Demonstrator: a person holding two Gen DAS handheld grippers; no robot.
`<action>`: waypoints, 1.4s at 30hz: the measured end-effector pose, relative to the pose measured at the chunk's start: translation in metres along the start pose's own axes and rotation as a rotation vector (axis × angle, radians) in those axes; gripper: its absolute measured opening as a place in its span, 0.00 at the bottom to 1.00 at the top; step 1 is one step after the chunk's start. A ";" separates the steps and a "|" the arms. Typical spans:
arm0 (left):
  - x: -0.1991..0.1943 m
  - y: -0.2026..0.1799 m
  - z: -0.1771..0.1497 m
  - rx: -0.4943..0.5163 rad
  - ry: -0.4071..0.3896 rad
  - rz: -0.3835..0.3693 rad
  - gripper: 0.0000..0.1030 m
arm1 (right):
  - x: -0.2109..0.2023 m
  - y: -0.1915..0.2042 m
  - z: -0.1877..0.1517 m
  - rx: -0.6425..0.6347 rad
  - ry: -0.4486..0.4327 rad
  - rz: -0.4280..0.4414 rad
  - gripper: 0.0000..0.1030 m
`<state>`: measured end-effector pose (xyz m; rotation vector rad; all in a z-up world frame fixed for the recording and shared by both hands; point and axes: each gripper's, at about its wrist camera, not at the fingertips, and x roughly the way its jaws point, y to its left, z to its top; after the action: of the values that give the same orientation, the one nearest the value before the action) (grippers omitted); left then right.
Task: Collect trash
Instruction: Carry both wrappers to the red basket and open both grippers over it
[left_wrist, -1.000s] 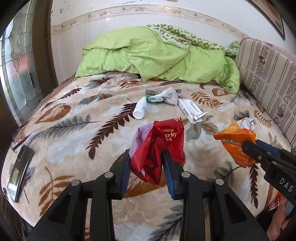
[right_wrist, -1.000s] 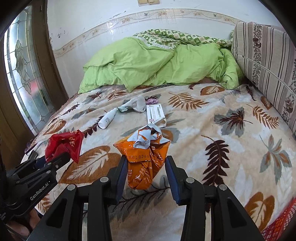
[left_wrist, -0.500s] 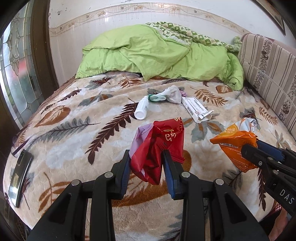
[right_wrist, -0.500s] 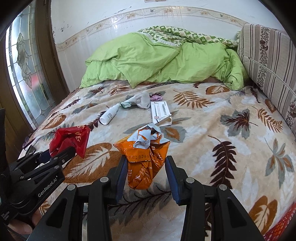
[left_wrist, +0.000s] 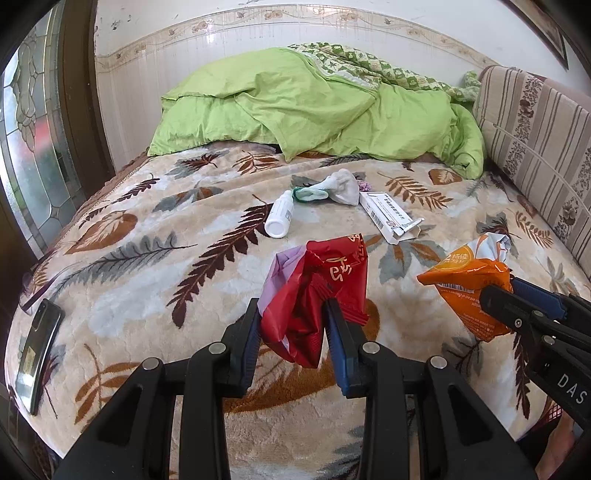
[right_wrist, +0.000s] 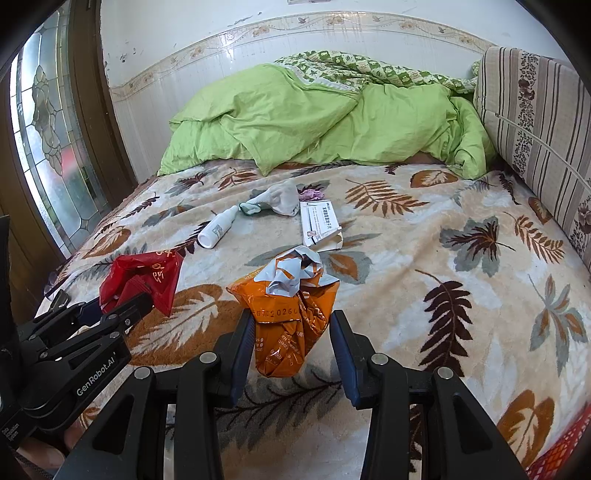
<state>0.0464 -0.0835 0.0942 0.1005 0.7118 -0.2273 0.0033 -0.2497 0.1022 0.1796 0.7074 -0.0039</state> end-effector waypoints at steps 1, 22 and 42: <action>0.000 0.000 0.000 -0.001 0.001 0.000 0.31 | 0.000 0.000 0.000 0.000 0.000 -0.001 0.43; -0.034 -0.038 -0.001 0.048 -0.038 -0.164 0.31 | -0.068 -0.050 -0.010 0.189 -0.050 0.042 0.42; -0.140 -0.274 -0.004 0.394 0.005 -0.720 0.32 | -0.288 -0.261 -0.115 0.557 -0.164 -0.399 0.42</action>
<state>-0.1249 -0.3248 0.1788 0.2183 0.6790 -1.0577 -0.3071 -0.5042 0.1604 0.5622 0.5551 -0.5952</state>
